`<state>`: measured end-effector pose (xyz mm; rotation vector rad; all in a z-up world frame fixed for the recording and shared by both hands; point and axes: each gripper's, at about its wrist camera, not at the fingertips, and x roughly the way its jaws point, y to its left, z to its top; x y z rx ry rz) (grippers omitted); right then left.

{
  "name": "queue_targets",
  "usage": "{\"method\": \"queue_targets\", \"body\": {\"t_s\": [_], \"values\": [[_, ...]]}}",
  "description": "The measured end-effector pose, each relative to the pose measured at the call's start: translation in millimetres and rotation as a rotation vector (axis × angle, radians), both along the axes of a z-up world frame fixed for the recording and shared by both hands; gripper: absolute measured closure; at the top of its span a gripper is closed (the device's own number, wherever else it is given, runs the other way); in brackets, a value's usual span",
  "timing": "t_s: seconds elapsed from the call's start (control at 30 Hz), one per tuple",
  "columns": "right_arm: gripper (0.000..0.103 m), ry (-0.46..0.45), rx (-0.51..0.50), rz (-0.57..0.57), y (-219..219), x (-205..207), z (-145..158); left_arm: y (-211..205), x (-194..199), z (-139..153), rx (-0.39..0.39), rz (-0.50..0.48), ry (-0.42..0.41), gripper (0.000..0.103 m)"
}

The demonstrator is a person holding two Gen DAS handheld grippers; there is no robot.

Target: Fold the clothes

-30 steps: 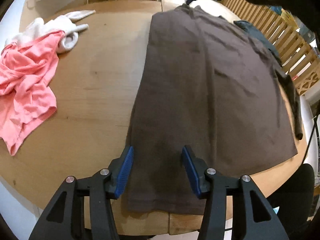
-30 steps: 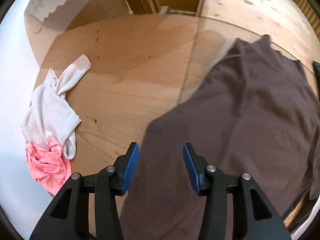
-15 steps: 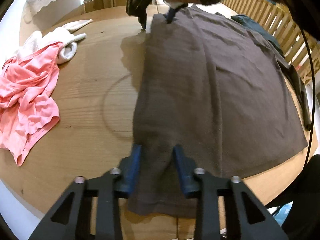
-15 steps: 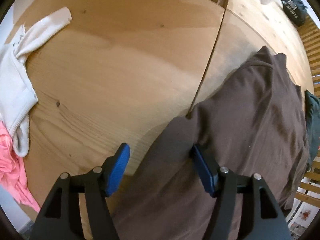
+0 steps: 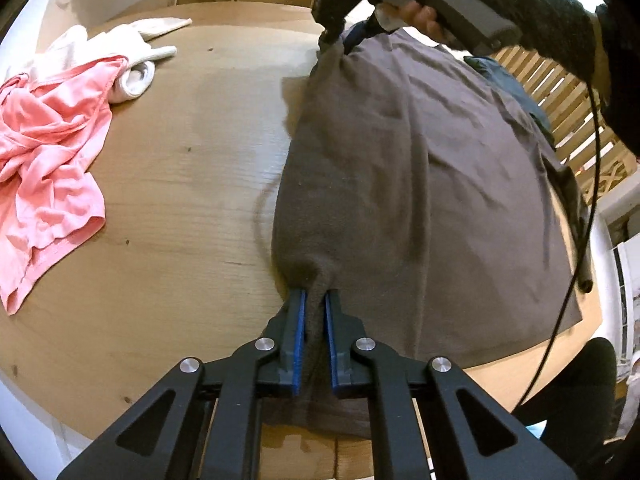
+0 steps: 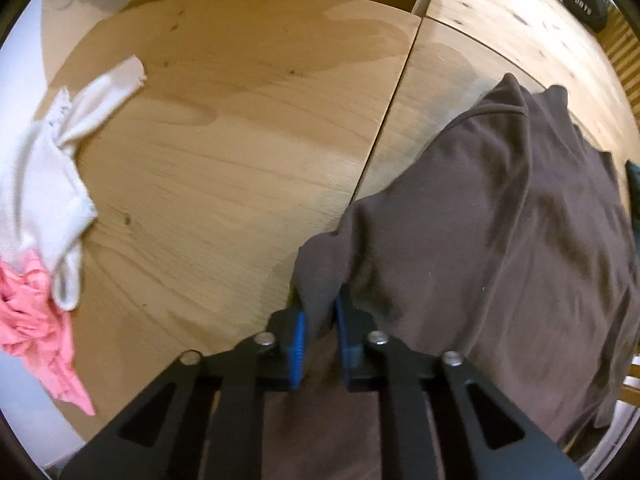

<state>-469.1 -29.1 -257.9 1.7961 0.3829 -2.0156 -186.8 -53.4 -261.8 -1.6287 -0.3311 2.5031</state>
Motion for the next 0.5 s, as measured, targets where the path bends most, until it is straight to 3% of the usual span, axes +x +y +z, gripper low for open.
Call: {"method": "queue_targets", "body": {"t_s": [0.3,0.5], "values": [[0.094,-0.017,-0.144,-0.044,55,-6,48,40,6,60,0.06,-0.123,0.104,0.095],[0.094,-0.009,-0.257,-0.119,150,-4,61,103,7,75,0.04,-0.291,0.131,0.095]]}}
